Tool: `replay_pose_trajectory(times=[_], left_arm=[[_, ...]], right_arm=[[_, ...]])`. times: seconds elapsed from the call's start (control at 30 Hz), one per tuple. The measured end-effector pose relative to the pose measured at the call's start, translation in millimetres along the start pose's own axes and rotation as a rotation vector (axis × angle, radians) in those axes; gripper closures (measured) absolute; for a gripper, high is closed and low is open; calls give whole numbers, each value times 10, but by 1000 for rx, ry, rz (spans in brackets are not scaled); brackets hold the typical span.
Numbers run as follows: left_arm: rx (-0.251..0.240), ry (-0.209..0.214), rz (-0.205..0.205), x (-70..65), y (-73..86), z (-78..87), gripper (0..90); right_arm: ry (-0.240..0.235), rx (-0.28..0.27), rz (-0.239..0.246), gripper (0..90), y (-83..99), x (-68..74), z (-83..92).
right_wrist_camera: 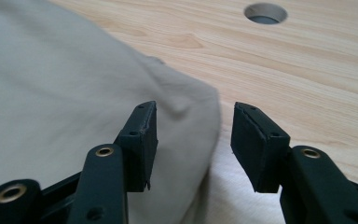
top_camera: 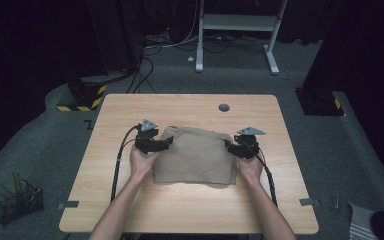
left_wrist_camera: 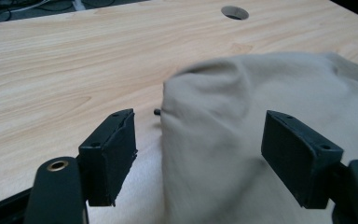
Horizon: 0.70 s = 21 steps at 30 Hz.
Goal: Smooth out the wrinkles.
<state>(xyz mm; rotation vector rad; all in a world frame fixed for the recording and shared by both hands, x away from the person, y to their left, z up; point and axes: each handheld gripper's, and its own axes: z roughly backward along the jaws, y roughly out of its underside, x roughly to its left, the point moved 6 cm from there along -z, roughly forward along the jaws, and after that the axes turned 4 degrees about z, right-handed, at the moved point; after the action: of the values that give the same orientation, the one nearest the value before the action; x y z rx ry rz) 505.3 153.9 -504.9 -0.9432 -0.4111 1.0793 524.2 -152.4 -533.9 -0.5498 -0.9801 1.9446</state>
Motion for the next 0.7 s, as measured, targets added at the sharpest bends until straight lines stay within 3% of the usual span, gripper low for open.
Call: replay_pose_trajectory(times=[0.17,0.3,0.57,0.7], left_arm=[[9,12,-2,-52,107,89,264],[43,17,-24,-118,226,116,273],[101,14,-4,-122,449,-1,286],[109,16,-4,-140,489,-43,294]], right_arm=[[-24,-24,15,492,12,91,146],[-57,-20,63,480,70,202,260],[-80,29,63,459,339,293,196],[-79,23,50,457,393,307,197]])
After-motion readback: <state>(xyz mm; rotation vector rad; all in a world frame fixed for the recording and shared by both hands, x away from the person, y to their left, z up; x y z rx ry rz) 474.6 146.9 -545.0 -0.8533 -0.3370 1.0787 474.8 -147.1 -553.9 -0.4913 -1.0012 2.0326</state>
